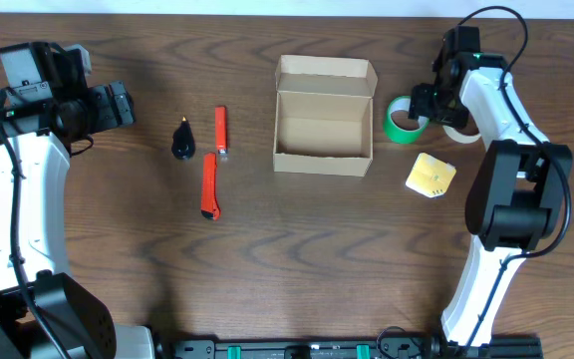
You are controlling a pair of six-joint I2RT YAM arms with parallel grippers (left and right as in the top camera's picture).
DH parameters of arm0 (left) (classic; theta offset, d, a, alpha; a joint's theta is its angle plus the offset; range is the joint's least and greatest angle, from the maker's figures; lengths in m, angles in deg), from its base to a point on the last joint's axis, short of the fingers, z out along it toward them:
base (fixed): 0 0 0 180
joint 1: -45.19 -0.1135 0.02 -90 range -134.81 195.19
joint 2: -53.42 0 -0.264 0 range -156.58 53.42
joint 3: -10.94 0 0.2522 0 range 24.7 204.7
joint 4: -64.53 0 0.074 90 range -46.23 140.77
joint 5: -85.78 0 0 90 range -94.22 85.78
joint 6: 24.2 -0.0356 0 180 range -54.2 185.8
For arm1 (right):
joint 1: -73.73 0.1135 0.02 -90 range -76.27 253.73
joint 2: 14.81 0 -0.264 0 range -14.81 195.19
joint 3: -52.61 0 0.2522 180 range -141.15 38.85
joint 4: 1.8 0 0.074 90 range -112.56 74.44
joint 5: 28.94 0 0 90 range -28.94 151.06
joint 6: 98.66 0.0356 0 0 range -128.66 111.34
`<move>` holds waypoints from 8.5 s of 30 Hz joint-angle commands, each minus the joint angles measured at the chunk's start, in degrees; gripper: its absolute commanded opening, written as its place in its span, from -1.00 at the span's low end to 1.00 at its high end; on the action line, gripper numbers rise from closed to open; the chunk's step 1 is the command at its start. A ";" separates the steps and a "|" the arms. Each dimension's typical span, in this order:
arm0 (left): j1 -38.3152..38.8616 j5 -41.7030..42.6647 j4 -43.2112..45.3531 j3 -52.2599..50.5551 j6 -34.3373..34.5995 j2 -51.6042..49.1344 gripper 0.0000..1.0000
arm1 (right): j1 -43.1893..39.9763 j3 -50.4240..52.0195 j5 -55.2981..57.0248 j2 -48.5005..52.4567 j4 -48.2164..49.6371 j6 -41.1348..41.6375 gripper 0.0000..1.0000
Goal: Pack container
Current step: 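Carry the green tape left and lower it into the cardboard box, then release the green tape and lift the right gripper away, then grasp the white masking tape roll with the right gripper and lift, then move the masking tape over the box and lower it inside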
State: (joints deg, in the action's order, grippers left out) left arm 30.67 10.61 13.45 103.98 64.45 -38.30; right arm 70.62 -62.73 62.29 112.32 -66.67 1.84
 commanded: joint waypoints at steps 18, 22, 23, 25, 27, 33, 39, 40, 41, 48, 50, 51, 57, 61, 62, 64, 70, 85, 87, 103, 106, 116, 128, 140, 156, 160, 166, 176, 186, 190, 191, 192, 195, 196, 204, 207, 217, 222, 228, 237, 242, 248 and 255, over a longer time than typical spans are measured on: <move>-0.04 -0.20 -0.22 1.22 -0.39 0.11 0.91 | 1.01 -2.27 1.11 5.55 -2.82 0.09 -0.98; -0.04 -0.20 -0.22 1.22 -0.39 0.11 0.90 | 1.01 -5.95 1.11 4.98 -7.10 -0.28 -0.98; -0.04 -0.20 -0.22 1.22 -0.39 0.11 0.91 | 1.03 -7.45 1.14 4.63 -8.41 -0.31 -0.97; -0.04 -0.22 -0.22 1.22 -0.39 0.11 0.91 | 1.18 -10.99 1.14 3.45 -11.58 -0.28 -0.97; -0.04 -0.20 -0.22 1.22 -0.39 0.11 0.90 | 1.46 -14.19 1.14 2.05 -14.14 -0.28 -0.97; -0.04 -0.20 -0.22 1.22 -0.39 0.11 0.90 | 4.42 -23.15 1.11 -4.76 -19.98 -0.33 -0.97; -0.04 -0.20 -0.22 1.22 -0.39 0.11 0.91 | 12.28 -24.39 1.16 -11.78 -22.29 -2.60 -0.97; -0.04 -0.20 -0.22 1.22 -0.39 0.11 0.91 | 13.81 -24.41 1.22 -12.39 -22.56 -3.19 -0.97; -0.04 -0.20 -0.22 1.22 -0.39 0.11 0.91 | 15.69 -24.41 1.64 -12.85 -22.88 -3.63 -0.97; -0.04 -0.20 -0.22 1.22 -0.39 0.11 0.91 | 26.51 -23.96 6.05 -11.54 -22.21 -4.68 -0.97; -0.04 -0.20 -0.22 1.22 -0.39 0.11 0.91 | 28.41 -23.85 8.48 -10.12 -20.81 -5.05 -0.98; -0.04 -0.20 -0.22 1.22 -0.39 0.11 0.90 | 29.03 -23.82 9.14 -9.40 -20.17 -5.07 -0.97; -0.04 -0.20 -0.22 1.22 -0.39 0.11 0.90 | 30.21 -23.82 8.15 -3.37 -18.64 -5.05 -0.97; -0.04 -0.20 -0.22 1.22 -0.39 0.11 0.91 | 30.14 -23.82 8.15 0.26 -19.61 -5.09 -0.97; -0.04 -0.20 -0.22 1.22 -0.39 0.11 0.90 | 30.14 -23.82 8.11 0.79 -19.76 -5.11 -0.97; -0.04 -0.20 -0.22 1.22 -0.39 0.11 0.91 | 30.16 -23.82 7.54 1.51 -19.80 -5.73 -0.98; -0.04 -0.20 -0.22 1.22 -0.39 0.11 0.90 | 30.03 -23.80 7.52 4.26 -19.37 -5.90 -0.97; -0.04 -0.20 -0.20 1.22 -0.39 0.11 0.91 | 29.62 -23.58 7.50 9.92 -15.41 -5.88 -0.97; -0.04 -0.20 -0.22 1.22 -0.39 0.11 0.90 | 29.55 -23.58 7.52 10.16 -14.36 -5.90 -0.97; -0.04 -0.20 -0.22 1.22 -0.39 0.11 0.91 | 29.29 -23.28 7.34 11.96 -12.94 -6.36 -0.97; -0.04 -0.20 -0.22 1.22 -0.39 0.11 0.90 | 29.29 -23.28 7.32 11.96 -12.96 -6.36 -0.97; -0.04 -0.20 -0.22 1.22 -0.39 0.11 0.90 | 29.29 -23.37 7.56 11.93 -12.90 -6.54 -0.38; -0.04 -0.20 -0.22 1.22 -0.39 0.11 0.90 | 28.46 -28.48 7.19 0.55 -20.59 -6.54 -0.42; -0.04 -0.20 -0.22 1.22 -0.39 0.11 0.91 | 6.49 -28.41 7.76 -14.40 -22.03 -1.20 -0.37; -0.04 -0.20 -0.22 1.22 -0.39 0.11 0.90 | -12.85 -15.80 7.32 -1.60 -20.13 9.22 -0.20; -0.04 -0.20 -0.22 1.22 -0.39 0.11 0.90 | -13.84 -15.78 6.47 3.32 -18.56 9.20 -0.08; -0.04 -0.20 -0.22 1.22 -0.39 0.11 0.91 | -13.79 -15.78 5.79 8.35 -17.40 9.20 -0.11; -0.04 -0.20 -0.22 1.22 -0.39 0.11 0.91 | -13.73 -15.67 5.81 12.37 -15.26 9.20 -0.11; -0.04 -0.20 -0.20 1.22 -0.39 0.11 0.91 | -13.75 -13.31 5.86 12.79 -12.07 9.18 -0.16; -0.04 -0.20 -0.22 1.22 -0.39 0.11 0.91 | -13.75 -11.39 5.84 12.79 -10.71 9.20 -0.25; -0.04 -0.20 -0.22 1.22 -0.39 0.11 0.90 | -13.75 -11.28 5.84 12.79 -10.58 9.18 -0.35; -0.04 -0.20 -0.22 1.22 -0.39 0.11 0.91 | -13.73 -11.21 5.84 12.79 -10.58 9.18 -0.56; -0.04 -0.20 -0.22 1.22 -0.39 0.11 0.91 | -13.75 -11.21 5.84 12.79 -10.86 9.16 -0.98; -0.04 -0.20 -0.22 1.22 -0.39 0.11 0.91 | -13.73 -11.23 5.79 12.79 -11.10 9.16 -0.98; -0.04 -0.20 -0.22 1.22 -0.39 0.11 0.91 | -13.68 -14.05 1.55 10.80 -14.93 4.63 -0.97; -0.04 -0.20 -0.22 1.22 -0.39 0.11 0.91 | -13.64 -17.46 -3.10 7.06 -16.39 4.63 -0.97; -0.04 -0.20 -0.22 1.22 -0.39 0.11 0.91 | -4.98 -21.57 -9.55 -14.21 -17.25 -3.91 -0.97; -0.04 -0.20 -0.22 1.22 -0.39 0.11 0.90 | 5.73 -21.57 -6.32 -20.02 -18.73 -8.92 -0.97; -0.04 -0.20 -0.22 1.22 -0.39 0.11 0.91 | 18.51 -21.46 -0.96 -18.34 -18.78 -11.06 -0.97; -0.04 -0.20 -0.22 1.22 -0.39 0.11 0.91 | 28.30 -21.46 1.60 -7.74 -14.14 -12.92 -0.97; -0.04 -0.20 -0.22 1.22 -0.39 0.11 0.91 | 29.14 -21.46 2.27 -2.43 -13.09 -12.81 -0.99; -0.04 -0.20 -0.20 1.22 -0.39 0.11 0.91 | 28.79 -21.46 2.43 1.49 -12.92 -12.70 -0.98; -0.04 -0.20 -0.22 1.22 -0.39 0.11 0.90 | 28.81 -21.42 3.32 4.50 -13.42 -12.68 -0.97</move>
State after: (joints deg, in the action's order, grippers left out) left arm 30.67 10.61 13.45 103.98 64.45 -38.30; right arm 99.54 -84.30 64.19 115.05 -79.96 -10.02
